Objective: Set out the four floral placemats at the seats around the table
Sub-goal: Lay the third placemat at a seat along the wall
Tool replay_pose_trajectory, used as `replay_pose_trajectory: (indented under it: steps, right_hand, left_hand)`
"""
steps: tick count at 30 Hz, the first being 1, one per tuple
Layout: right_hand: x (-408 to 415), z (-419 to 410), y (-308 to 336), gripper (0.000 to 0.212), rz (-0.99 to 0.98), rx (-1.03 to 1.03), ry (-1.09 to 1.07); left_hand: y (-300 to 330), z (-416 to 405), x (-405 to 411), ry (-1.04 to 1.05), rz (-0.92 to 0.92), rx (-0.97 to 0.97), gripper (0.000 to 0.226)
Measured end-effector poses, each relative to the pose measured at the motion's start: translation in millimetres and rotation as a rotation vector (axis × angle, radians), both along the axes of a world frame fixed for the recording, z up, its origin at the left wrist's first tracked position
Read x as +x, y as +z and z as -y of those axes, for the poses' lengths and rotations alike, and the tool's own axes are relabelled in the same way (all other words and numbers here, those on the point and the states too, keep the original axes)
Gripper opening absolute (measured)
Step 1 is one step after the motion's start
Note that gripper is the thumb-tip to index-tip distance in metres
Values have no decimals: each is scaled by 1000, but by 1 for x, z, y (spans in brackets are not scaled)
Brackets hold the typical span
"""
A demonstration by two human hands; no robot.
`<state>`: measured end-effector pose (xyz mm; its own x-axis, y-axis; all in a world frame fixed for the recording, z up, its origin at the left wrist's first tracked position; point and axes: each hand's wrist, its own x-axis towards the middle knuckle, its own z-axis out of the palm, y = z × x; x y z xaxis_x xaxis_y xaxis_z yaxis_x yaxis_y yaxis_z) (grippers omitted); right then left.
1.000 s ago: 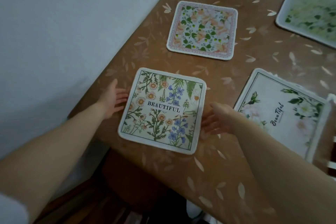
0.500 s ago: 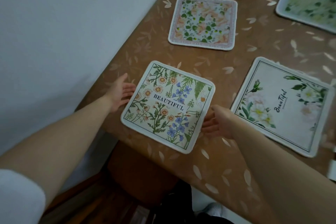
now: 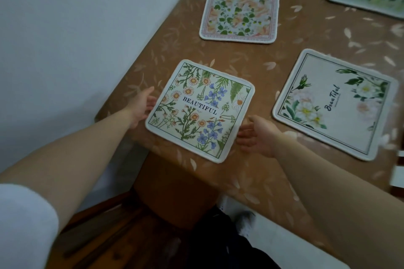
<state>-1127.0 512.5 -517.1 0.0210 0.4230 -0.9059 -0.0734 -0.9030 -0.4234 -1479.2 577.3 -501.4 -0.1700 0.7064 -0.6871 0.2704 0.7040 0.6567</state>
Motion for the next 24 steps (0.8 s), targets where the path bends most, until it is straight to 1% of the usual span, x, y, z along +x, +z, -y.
replay_pose_trajectory:
  steps: [5,9,14,18,24]
  right_hand:
    - [-7,-1,-1,44,76,51,-50]
    - [-13,1,-1,43,129,65,-38]
    - [-23,10,3,41,193,52,-41]
    - [-28,18,4,42,210,36,-44]
    - [-35,26,4,47,204,50,-38]
  left_hand:
    - [-10,-21,-5,32,-18,42,57]
    - [-13,-30,-6,-3,-19,44,69]
    - [-12,-27,-14,-16,27,34,73]
    - [-13,-20,-17,-52,43,33,66]
    - [-12,-11,-21,-46,48,58,59]
